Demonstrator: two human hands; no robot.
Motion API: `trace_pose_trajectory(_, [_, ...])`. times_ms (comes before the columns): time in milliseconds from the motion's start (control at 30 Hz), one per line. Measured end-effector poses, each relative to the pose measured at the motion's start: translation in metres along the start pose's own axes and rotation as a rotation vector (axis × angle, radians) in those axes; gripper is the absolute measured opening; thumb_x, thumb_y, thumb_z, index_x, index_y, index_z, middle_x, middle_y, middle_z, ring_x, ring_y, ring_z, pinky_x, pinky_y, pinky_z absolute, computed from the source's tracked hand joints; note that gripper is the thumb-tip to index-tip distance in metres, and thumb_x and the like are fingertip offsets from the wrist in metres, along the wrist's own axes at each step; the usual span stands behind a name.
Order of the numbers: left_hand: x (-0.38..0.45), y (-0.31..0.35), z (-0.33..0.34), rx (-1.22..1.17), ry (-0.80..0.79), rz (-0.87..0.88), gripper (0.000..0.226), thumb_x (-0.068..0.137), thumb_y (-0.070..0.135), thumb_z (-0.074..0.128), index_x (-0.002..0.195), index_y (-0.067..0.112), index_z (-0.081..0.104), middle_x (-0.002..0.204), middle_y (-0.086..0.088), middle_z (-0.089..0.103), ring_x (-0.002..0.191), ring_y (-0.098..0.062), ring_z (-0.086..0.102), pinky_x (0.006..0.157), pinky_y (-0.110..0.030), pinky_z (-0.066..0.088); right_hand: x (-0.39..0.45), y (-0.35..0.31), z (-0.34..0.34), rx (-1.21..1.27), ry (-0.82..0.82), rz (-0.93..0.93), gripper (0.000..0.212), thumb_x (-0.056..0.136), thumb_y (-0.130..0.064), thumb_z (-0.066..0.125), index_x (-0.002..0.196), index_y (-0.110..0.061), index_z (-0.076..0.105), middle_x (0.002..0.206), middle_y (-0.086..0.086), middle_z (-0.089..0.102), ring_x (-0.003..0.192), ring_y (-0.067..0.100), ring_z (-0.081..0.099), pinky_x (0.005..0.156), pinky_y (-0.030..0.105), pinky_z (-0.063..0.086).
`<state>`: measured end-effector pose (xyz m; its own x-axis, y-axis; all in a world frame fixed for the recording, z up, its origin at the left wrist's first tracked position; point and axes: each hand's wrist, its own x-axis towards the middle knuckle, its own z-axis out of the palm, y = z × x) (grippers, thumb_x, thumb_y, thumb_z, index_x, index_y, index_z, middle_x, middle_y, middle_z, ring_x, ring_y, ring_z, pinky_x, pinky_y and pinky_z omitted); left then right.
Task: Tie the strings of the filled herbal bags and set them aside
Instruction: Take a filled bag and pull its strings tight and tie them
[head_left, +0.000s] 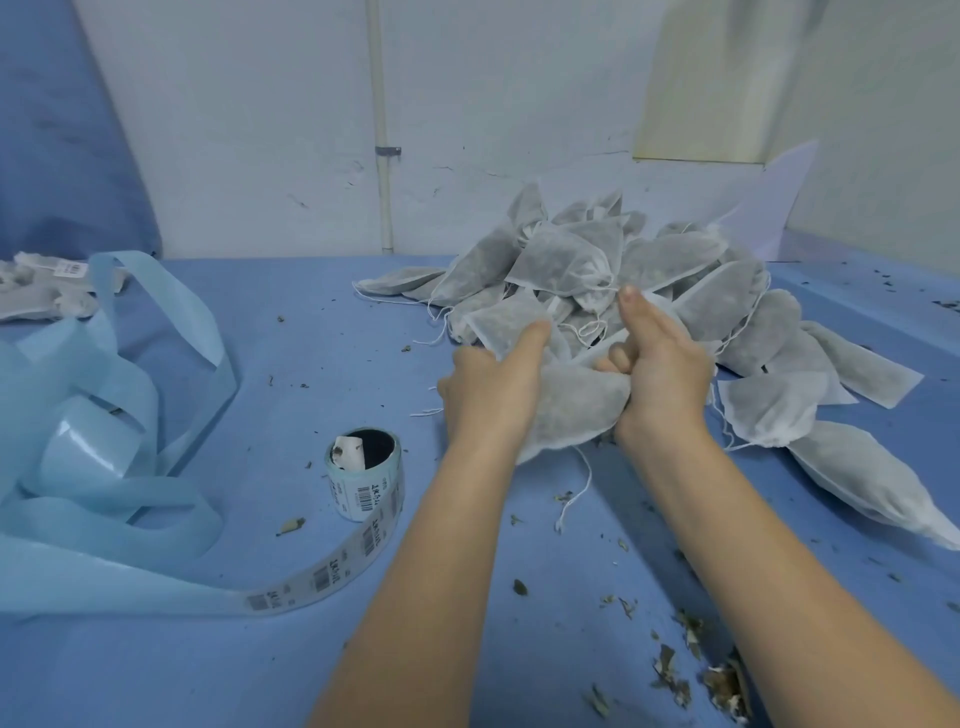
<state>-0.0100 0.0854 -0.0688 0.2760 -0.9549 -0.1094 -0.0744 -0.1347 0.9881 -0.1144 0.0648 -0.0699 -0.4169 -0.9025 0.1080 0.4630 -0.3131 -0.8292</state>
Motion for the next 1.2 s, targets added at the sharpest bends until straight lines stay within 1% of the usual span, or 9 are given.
trace_pose_trajectory(167, [-0.001, -0.006, 0.003, -0.493, -0.382, -0.237, 0.027, 0.08, 0.023, 0.068, 0.102, 0.008, 0.066, 0.103, -0.011, 0.07, 0.09, -0.024, 0.069, 0.07, -0.038, 0.06, 0.007, 0.004, -0.003, 0.088, 0.131, -0.025, 0.015, 0.087, -0.02, 0.07, 0.072, -0.018, 0.069, 0.041, -0.012, 0.026, 0.038, 0.006, 0.024, 0.04, 0.016, 0.035])
trace_pose_trajectory(333, [0.007, -0.014, 0.007, -0.53, -0.293, -0.151, 0.018, 0.083, 0.003, 0.064, 0.101, -0.002, 0.065, 0.086, -0.011, 0.07, 0.076, -0.018, 0.067, 0.072, -0.032, 0.057, 0.012, 0.008, -0.013, -0.161, -0.104, -0.022, 0.021, 0.086, -0.021, 0.07, 0.066, -0.022, 0.066, 0.044, -0.008, 0.038, 0.041, 0.006, 0.037, 0.044, 0.017, 0.038])
trace_pose_trajectory(467, [0.006, -0.016, 0.005, -0.52, -0.296, -0.122, 0.012, 0.088, 0.01, 0.06, 0.098, 0.003, 0.064, 0.092, -0.012, 0.07, 0.082, -0.021, 0.069, 0.068, -0.034, 0.06, 0.009, 0.004, -0.019, -0.366, -0.364, -0.017, 0.011, 0.081, -0.023, 0.074, 0.07, -0.02, 0.074, 0.066, -0.006, 0.067, 0.063, 0.006, 0.062, 0.061, 0.017, 0.049])
trace_pose_trajectory(633, [0.01, -0.014, 0.002, -0.704, -0.28, -0.251, 0.058, 0.091, 0.056, 0.045, 0.115, 0.005, 0.06, 0.101, -0.018, 0.07, 0.09, -0.033, 0.069, 0.066, -0.044, 0.059, 0.004, -0.001, -0.02, -0.464, -0.478, -0.05, 0.006, 0.08, -0.019, 0.074, 0.075, -0.021, 0.078, 0.086, -0.004, 0.076, 0.083, 0.004, 0.069, 0.068, 0.011, 0.049])
trace_pose_trajectory(700, [0.01, -0.014, 0.001, -0.686, -0.278, -0.219, 0.062, 0.085, 0.062, 0.051, 0.113, 0.007, 0.063, 0.098, -0.016, 0.072, 0.086, -0.03, 0.071, 0.063, -0.043, 0.06, 0.005, -0.002, -0.021, -0.502, -0.508, -0.058, 0.005, 0.081, -0.019, 0.074, 0.079, -0.018, 0.078, 0.089, -0.001, 0.076, 0.084, 0.007, 0.069, 0.073, 0.013, 0.051])
trace_pose_trajectory(800, [0.008, -0.014, 0.004, -0.554, -0.225, -0.134, 0.033, 0.086, 0.037, 0.064, 0.1, 0.007, 0.065, 0.095, -0.013, 0.071, 0.086, -0.028, 0.07, 0.068, -0.042, 0.06, 0.004, -0.003, -0.022, -0.539, -0.538, -0.076, 0.005, 0.081, -0.018, 0.073, 0.082, -0.015, 0.077, 0.088, 0.002, 0.075, 0.082, 0.01, 0.068, 0.073, 0.016, 0.052])
trace_pose_trajectory(900, [0.009, -0.012, 0.005, -0.496, -0.143, -0.082, 0.019, 0.089, 0.017, 0.062, 0.097, 0.0, 0.065, 0.096, -0.018, 0.067, 0.087, -0.03, 0.068, 0.065, -0.038, 0.059, 0.004, -0.003, -0.021, -0.583, -0.55, -0.126, 0.006, 0.082, -0.017, 0.072, 0.078, -0.02, 0.077, 0.084, -0.005, 0.074, 0.081, 0.005, 0.067, 0.073, 0.013, 0.05])
trace_pose_trajectory(1000, [0.006, -0.008, 0.003, -0.404, -0.071, 0.0, 0.015, 0.092, 0.017, 0.059, 0.086, 0.003, 0.063, 0.085, -0.013, 0.064, 0.08, -0.029, 0.063, 0.057, -0.031, 0.054, 0.002, -0.004, -0.019, -0.573, -0.556, -0.149, 0.009, 0.083, -0.019, 0.072, 0.075, -0.023, 0.075, 0.08, -0.008, 0.072, 0.078, 0.004, 0.066, 0.072, 0.013, 0.05])
trace_pose_trajectory(1200, [-0.005, 0.003, -0.03, -0.189, 0.068, 0.199, 0.029, 0.094, 0.026, 0.053, 0.093, 0.0, 0.066, 0.099, -0.022, 0.067, 0.098, -0.038, 0.063, 0.088, -0.054, 0.05, -0.015, -0.002, 0.003, -0.432, -0.513, -0.2, 0.014, 0.096, -0.03, 0.053, 0.092, -0.029, 0.067, 0.094, -0.016, 0.069, 0.086, -0.005, 0.061, 0.074, 0.01, 0.044])
